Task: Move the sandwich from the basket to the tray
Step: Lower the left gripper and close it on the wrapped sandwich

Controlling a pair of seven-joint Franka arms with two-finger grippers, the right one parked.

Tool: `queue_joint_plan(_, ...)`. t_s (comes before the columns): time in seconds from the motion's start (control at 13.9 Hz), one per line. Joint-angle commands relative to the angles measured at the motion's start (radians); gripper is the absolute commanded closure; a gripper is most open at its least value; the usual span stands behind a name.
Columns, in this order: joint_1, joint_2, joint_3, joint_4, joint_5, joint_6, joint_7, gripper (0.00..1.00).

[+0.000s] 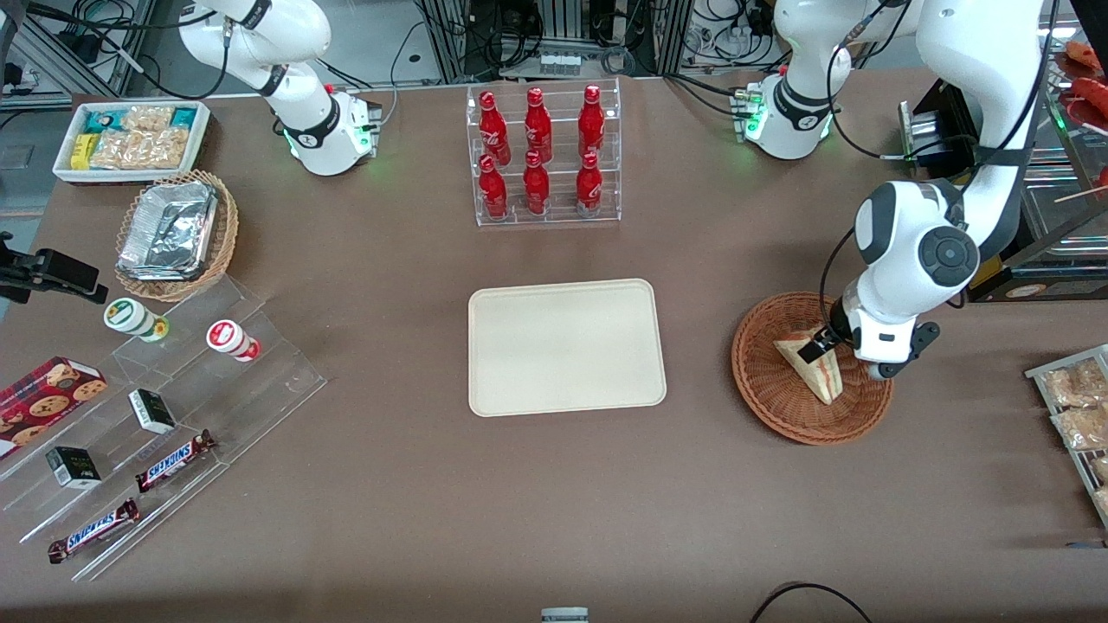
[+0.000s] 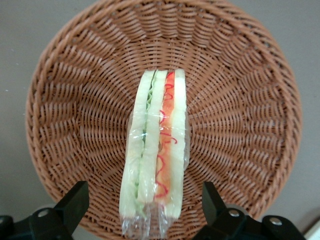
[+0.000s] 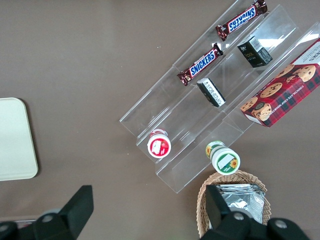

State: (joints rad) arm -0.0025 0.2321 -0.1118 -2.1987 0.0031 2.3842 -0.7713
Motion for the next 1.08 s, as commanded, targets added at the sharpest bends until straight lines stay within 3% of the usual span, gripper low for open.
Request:
queue_joint_plan(0.0,-0.008,0.03,0.004,0.002,0.011,0.029,-0.025,0.0)
queue_joint_plan(0.14,-0.007,0.05,0.004,0.005,0.011,0.03,-0.028,0.02)
queue_joint_plan(0.29,-0.005,0.052,0.006,0.007,0.009,0.023,-0.032,0.91)
queue_joint_plan(0.36,-0.005,0.05,0.006,0.007,0.009,0.02,-0.029,1.0)
queue_joint_plan(0.65,-0.002,0.05,0.006,0.056,0.009,-0.04,-0.017,1.0)
queue_joint_plan(1.01,-0.029,0.05,0.001,0.249,0.006,-0.308,-0.019,1.0)
